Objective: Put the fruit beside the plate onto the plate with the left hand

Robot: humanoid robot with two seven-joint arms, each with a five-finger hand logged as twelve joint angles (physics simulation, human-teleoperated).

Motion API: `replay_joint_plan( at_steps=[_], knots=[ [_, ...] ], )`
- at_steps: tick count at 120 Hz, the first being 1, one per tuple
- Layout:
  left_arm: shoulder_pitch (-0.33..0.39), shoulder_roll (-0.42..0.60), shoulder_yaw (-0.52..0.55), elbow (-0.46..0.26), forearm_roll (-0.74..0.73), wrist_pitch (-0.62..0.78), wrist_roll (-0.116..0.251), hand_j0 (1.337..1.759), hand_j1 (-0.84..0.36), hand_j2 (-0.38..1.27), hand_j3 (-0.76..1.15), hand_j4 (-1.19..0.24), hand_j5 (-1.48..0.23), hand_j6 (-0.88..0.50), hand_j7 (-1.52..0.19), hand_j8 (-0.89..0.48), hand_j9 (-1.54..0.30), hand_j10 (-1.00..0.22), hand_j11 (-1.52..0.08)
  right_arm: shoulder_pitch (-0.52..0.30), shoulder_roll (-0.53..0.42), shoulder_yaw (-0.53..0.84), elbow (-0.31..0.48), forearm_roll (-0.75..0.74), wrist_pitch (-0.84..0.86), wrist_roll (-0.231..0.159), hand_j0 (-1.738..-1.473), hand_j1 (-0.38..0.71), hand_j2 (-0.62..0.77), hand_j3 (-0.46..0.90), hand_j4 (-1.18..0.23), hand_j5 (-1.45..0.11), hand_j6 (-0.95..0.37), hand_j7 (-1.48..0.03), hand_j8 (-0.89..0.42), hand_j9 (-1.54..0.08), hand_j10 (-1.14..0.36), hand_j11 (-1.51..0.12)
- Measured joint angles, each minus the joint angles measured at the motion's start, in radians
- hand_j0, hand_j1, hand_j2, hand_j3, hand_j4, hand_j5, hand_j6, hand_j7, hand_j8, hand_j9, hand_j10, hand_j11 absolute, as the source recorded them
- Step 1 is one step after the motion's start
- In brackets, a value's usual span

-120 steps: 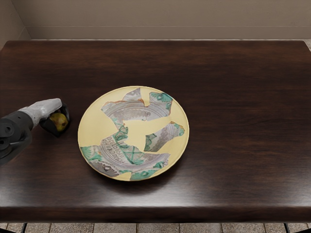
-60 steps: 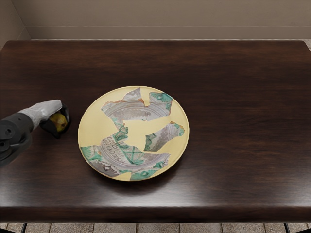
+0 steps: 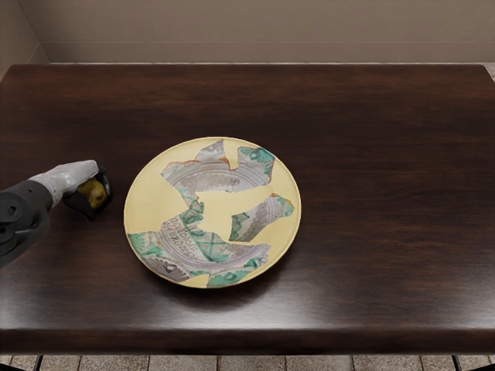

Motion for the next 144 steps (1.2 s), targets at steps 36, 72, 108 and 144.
replay_joint_plan(
  at_steps=[36,72,108,144],
  knots=[
    [-0.03,0.023,0.004,-0.005,-0.024,-0.008,-0.002,1.646,-0.28,0.36,0.03,-0.66,-1.25,-0.19,-1.23,-0.21,-1.14,-0.27,-1.18,0.0,0.0,0.0,0.0,0.0,0.0,0.0,-1.658,-0.31,-0.01,0.0,-0.04,-0.05,-0.04,-0.05,-0.03,-0.05,-0.03,-0.05],
    [-0.107,0.059,0.005,-0.007,-0.002,-0.028,0.0,1.651,-0.38,0.56,0.01,-0.78,-1.26,-0.17,-1.2,-0.17,-1.16,-0.37,-1.17,0.0,0.0,0.0,0.0,0.0,0.0,0.0,-1.658,-0.31,-0.01,0.0,-0.04,-0.05,-0.04,-0.05,-0.03,-0.05,-0.03,-0.05],
    [-0.221,0.08,0.007,-0.043,0.005,-0.108,0.008,1.652,-0.43,0.68,0.0,-0.8,-1.28,-0.16,-1.21,-0.15,-1.15,-0.4,-1.16,0.0,0.0,0.0,0.0,0.0,0.0,0.0,-1.658,-0.31,-0.01,0.0,-0.04,-0.05,-0.04,-0.05,-0.03,-0.05,-0.03,-0.05],
    [-0.337,0.08,0.012,-0.107,-0.029,-0.169,0.01,1.653,-0.21,0.43,0.0,-0.83,-1.23,-0.34,-1.21,-0.28,-1.17,-0.58,-1.16,0.0,0.0,0.0,0.0,0.0,0.0,0.0,-1.658,-0.31,-0.01,0.0,-0.04,-0.05,-0.04,-0.05,-0.03,-0.05,-0.03,-0.05]
  ],
)
